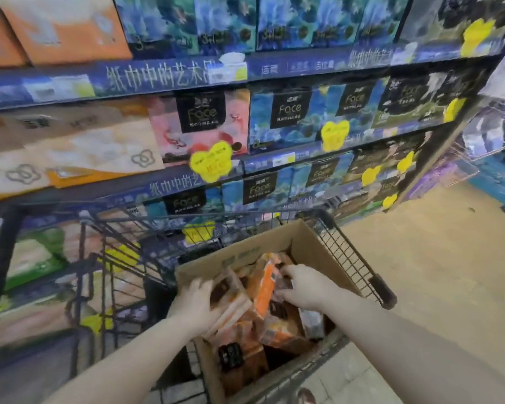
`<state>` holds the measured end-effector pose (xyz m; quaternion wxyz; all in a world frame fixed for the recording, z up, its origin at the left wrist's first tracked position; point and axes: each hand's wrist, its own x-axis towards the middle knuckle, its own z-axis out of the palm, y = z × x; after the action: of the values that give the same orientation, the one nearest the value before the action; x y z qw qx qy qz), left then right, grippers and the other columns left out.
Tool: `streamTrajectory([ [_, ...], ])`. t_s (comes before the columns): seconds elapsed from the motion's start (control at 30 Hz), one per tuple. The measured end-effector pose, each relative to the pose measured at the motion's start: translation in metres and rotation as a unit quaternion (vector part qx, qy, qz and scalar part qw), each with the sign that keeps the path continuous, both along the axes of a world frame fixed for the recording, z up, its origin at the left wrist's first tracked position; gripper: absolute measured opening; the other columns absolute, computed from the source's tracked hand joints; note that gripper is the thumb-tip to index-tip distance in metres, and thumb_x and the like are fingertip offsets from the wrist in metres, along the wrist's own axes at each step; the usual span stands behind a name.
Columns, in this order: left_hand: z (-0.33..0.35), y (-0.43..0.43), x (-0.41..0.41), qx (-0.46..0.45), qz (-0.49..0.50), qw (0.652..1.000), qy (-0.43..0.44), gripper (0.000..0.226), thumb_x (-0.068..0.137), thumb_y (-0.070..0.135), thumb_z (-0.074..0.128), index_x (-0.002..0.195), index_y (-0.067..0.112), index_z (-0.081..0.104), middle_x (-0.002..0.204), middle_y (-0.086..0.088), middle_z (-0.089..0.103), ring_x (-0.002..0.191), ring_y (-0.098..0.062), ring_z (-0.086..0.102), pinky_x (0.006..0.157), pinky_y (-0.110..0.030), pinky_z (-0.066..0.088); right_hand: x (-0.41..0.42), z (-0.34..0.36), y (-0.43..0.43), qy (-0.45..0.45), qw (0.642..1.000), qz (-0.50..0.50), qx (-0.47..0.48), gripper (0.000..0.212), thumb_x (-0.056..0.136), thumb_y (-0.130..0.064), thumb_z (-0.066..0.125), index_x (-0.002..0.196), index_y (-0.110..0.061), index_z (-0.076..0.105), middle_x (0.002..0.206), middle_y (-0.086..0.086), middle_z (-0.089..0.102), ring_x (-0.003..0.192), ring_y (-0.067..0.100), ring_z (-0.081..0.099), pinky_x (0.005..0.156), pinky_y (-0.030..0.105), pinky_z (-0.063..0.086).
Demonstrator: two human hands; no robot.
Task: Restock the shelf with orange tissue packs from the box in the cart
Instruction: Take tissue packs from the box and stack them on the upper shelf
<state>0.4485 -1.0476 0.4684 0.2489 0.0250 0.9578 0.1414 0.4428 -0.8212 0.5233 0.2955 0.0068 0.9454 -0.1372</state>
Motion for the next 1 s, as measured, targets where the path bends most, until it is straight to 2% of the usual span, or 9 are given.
streamTrajectory([
  [0.27,-0.054,0.012,-0.014,0.031,0.174,0.982,-0.059,0.076,0.084,0.060,0.046,0.146,0.021,0.028,0.150,-0.005,0.030,0.137,-0.024,0.033,0.110,-0.034,0.033,-0.084,-0.082,-0.018,-0.117,0.985,0.121,-0.028,0.035,0.095,-0.033,0.045,0.123,-0.014,0.054,0.120,0.008,0.058,0.118,0.029,0.054,0.097,0.036,0.045],
  [0.33,-0.067,0.021,-0.018,0.043,0.220,0.972,-0.065,0.069,0.089,0.056,0.046,0.146,0.021,0.029,0.150,-0.005,0.030,0.137,-0.024,0.033,0.109,-0.034,0.035,-0.096,-0.100,-0.026,-0.135,0.980,0.131,-0.062,0.034,0.096,-0.043,0.036,0.110,-0.022,0.059,0.103,0.001,0.063,0.104,0.018,0.060,0.093,0.034,0.044],
  [0.4,-0.081,0.029,-0.025,0.055,0.264,0.960,-0.076,0.066,0.091,0.054,0.046,0.146,0.021,0.029,0.150,-0.004,0.029,0.137,-0.024,0.033,0.109,-0.034,0.034,-0.109,-0.126,-0.034,-0.142,0.977,0.126,-0.094,0.052,0.090,-0.058,0.021,0.100,-0.025,0.059,0.091,-0.002,0.065,0.091,0.014,0.061,0.093,0.039,0.046],
  [0.47,-0.099,0.035,-0.030,0.072,0.308,0.945,-0.080,0.069,0.088,0.060,0.044,0.147,0.028,0.027,0.150,-0.002,0.032,0.137,-0.023,0.034,0.109,-0.035,0.032,-0.117,-0.152,-0.037,-0.138,0.974,0.131,-0.121,0.072,0.088,-0.066,0.012,0.111,-0.018,0.061,0.091,0.006,0.069,0.090,0.026,0.063,0.089,0.045,0.049],
  [0.57,-0.128,0.041,-0.032,0.096,0.339,0.932,-0.080,0.069,0.085,0.065,0.039,0.146,0.037,0.025,0.145,-0.004,0.041,0.131,-0.028,0.040,0.105,-0.039,0.036,-0.126,-0.170,-0.045,-0.146,0.969,0.156,-0.123,0.065,0.095,-0.055,0.032,0.135,-0.005,0.044,0.105,0.011,0.068,0.096,0.028,0.062,0.074,0.033,0.046],
  [0.7,-0.147,0.040,-0.036,0.129,0.379,0.913,-0.080,0.071,0.088,0.064,0.038,0.150,0.034,0.018,0.155,-0.001,0.027,0.143,-0.020,0.025,0.116,-0.039,0.025,-0.136,-0.201,-0.061,-0.183,0.969,0.130,-0.107,0.062,0.094,-0.053,0.044,0.141,-0.013,0.039,0.125,0.013,0.060,0.115,0.030,0.056,0.084,0.031,0.047],
  [0.8,-0.164,0.037,-0.037,0.141,0.400,0.898,-0.116,0.075,0.091,0.060,0.040,0.152,0.027,0.013,0.158,-0.002,0.017,0.146,-0.019,0.016,0.119,-0.036,0.018,-0.140,-0.222,-0.071,-0.230,0.965,0.079,-0.096,0.075,0.090,-0.062,0.043,0.143,-0.009,0.036,0.104,0.008,0.060,0.099,0.026,0.060,0.068,0.029,0.045],
  [0.87,-0.175,0.037,-0.037,0.157,0.409,0.887,-0.146,0.069,0.092,0.059,0.037,0.150,0.025,0.021,0.156,-0.003,0.025,0.143,-0.020,0.024,0.118,-0.038,0.020,-0.140,-0.230,-0.076,-0.248,0.963,0.076,-0.077,0.080,0.088,-0.064,0.043,0.145,-0.009,0.032,0.097,0.005,0.057,0.091,0.023,0.059,0.069,0.029,0.045],
  [1.0,-0.180,0.041,-0.031,0.217,0.447,0.851,-0.171,0.057,0.090,0.060,0.038,0.138,0.030,0.045,0.147,-0.001,0.041,0.132,-0.017,0.041,0.115,-0.040,0.027,-0.137,-0.239,-0.081,-0.227,0.967,0.099,-0.058,0.077,0.087,-0.064,0.047,0.142,-0.011,0.033,0.110,0.007,0.060,0.097,0.025,0.062,0.063,0.028,0.045],
])
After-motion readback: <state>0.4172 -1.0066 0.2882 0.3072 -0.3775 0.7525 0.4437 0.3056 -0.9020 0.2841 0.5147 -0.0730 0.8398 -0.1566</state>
